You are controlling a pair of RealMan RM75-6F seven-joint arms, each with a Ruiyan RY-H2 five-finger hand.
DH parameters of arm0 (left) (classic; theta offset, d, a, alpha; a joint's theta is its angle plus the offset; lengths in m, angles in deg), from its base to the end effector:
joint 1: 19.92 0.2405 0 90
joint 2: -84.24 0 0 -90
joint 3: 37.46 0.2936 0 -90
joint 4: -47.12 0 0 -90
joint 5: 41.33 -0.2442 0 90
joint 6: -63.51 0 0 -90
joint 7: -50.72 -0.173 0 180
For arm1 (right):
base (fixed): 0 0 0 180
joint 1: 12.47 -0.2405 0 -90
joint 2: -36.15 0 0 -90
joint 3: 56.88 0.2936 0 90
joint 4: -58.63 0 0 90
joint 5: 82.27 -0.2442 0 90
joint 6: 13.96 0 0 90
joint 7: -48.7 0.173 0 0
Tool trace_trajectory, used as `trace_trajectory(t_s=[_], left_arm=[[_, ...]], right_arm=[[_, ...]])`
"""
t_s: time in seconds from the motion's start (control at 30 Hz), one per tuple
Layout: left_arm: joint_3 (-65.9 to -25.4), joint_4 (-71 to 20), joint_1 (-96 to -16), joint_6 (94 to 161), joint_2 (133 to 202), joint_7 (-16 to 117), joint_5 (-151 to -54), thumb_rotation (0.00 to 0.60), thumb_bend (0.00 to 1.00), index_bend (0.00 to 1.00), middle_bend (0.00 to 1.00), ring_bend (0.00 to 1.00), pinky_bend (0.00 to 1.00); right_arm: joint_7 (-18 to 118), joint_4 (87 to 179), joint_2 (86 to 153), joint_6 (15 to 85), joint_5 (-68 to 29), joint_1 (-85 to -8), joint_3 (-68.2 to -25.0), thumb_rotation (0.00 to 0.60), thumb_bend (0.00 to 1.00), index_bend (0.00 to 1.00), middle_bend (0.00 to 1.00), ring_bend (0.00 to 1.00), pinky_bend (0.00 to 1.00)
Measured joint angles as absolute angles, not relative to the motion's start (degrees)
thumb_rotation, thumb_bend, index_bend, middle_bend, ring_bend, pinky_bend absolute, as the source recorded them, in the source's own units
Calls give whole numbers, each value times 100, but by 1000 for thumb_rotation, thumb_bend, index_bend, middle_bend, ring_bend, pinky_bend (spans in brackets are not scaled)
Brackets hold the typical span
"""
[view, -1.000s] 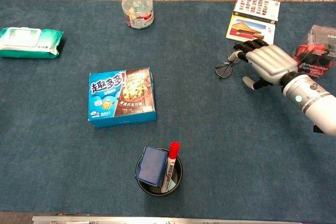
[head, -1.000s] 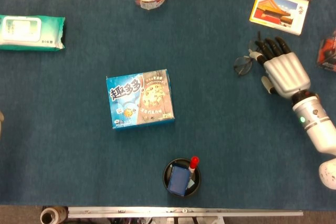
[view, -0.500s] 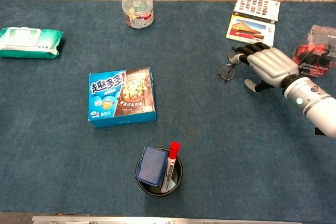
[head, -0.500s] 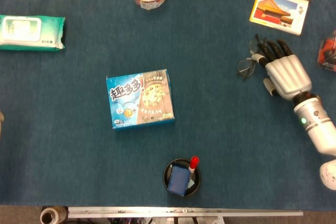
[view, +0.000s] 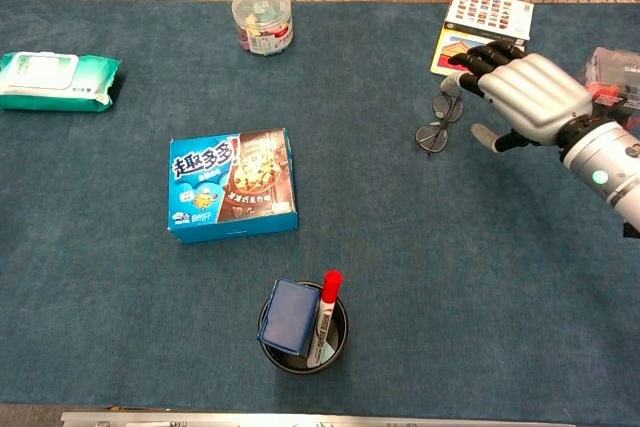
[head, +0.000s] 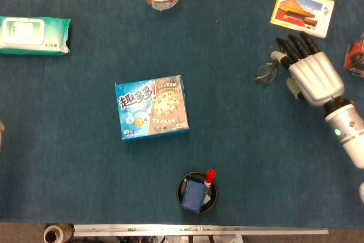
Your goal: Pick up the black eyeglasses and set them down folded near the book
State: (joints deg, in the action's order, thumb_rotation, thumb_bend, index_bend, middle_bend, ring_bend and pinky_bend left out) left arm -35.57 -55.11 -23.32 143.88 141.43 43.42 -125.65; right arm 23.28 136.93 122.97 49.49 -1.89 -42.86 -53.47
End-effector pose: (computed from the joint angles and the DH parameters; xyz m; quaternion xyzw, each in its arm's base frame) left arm -0.3514 0.1819 0.1452 -0.6279 -0.4248 -0.3034 0.5773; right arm -0.2588 -0.3497 -0.0377 0.7807 -0.2464 0.3051 0.4865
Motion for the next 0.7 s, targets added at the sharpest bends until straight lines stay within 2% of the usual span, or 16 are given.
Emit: trace_trajectory(t_s=[0.27, 0.4, 0.7], left_arm=[[-3584, -5494, -2340, 14384, 14142, 4399, -12523, 600, 484, 523, 447, 371, 458], [-3601, -5491, -2348, 14377, 14131, 4428, -12500, 600, 485, 523, 447, 372, 458], [-3661, -5470, -2345, 14417, 14095, 4549, -12435, 600, 484, 523, 448, 373, 458]], right_arm=[[1356, 14255, 11735, 5863, 4, -3910, -5386, 600, 387, 238, 161, 0, 48], [971, 14618, 11500, 6346, -67, -3587, -5365, 600, 388, 272, 176, 0, 48], [708, 15250, 11067, 7323, -250, -2842, -5344, 600, 387, 278, 181, 0, 48]])
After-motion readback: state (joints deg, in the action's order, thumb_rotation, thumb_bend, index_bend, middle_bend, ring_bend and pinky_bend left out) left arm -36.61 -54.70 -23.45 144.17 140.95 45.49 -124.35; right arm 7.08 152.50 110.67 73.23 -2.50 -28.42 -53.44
